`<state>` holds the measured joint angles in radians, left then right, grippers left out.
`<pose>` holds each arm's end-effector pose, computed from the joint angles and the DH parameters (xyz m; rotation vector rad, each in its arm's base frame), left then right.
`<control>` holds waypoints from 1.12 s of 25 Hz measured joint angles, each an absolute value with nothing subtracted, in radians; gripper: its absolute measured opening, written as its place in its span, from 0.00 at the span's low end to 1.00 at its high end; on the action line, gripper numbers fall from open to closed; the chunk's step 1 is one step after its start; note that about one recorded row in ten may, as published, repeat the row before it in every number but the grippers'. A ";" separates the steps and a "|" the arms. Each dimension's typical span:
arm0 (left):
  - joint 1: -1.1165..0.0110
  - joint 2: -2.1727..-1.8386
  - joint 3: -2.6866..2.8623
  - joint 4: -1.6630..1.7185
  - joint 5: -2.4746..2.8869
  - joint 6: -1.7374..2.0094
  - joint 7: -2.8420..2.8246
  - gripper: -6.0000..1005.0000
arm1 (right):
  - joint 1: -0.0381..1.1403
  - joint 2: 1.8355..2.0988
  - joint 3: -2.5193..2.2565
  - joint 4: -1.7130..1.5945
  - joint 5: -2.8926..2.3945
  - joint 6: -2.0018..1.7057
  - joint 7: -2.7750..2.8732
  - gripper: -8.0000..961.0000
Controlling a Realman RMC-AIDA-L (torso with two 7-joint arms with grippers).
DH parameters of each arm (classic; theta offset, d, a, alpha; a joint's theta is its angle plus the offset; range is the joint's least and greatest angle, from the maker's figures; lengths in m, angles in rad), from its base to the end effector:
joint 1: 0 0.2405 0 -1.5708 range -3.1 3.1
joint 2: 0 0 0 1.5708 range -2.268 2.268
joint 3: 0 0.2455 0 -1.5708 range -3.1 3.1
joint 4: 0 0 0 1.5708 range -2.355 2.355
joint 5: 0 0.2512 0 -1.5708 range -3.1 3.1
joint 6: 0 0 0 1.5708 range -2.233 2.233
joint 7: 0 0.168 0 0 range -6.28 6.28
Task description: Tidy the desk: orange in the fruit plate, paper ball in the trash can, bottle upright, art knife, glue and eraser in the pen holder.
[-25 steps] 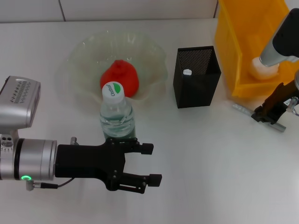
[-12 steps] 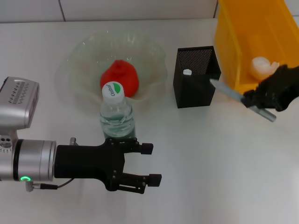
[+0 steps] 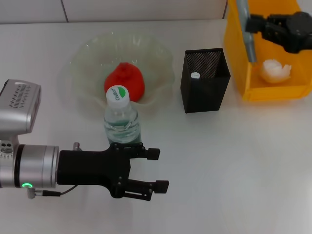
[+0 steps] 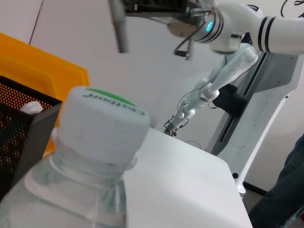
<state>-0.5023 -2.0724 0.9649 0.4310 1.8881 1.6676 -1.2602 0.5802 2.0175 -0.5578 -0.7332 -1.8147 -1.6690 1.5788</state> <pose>-0.2630 0.2953 -0.0798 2.8944 0.6264 0.7955 0.2327 0.3975 0.0672 -2.5402 0.6537 1.0358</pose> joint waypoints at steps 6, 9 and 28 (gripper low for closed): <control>-0.505 -2.072 0.965 0.431 1.885 1.666 -1.260 0.87 | 0.615 2.084 -0.564 -0.551 -1.702 -1.472 1.340 0.11; -0.505 -2.072 0.965 0.431 1.876 1.665 -1.259 0.87 | 0.654 2.079 -0.564 -0.461 -1.695 -1.409 1.292 0.11; -0.482 -2.067 0.963 0.438 1.859 1.671 -1.258 0.87 | 0.518 2.056 -0.587 -0.719 -1.703 -1.810 1.447 0.62</control>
<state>-0.4825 -2.0671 0.9633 0.4382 1.8592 1.6713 -1.2578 0.5181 2.0561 -0.5873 -0.7190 -1.7033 -1.8099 1.4468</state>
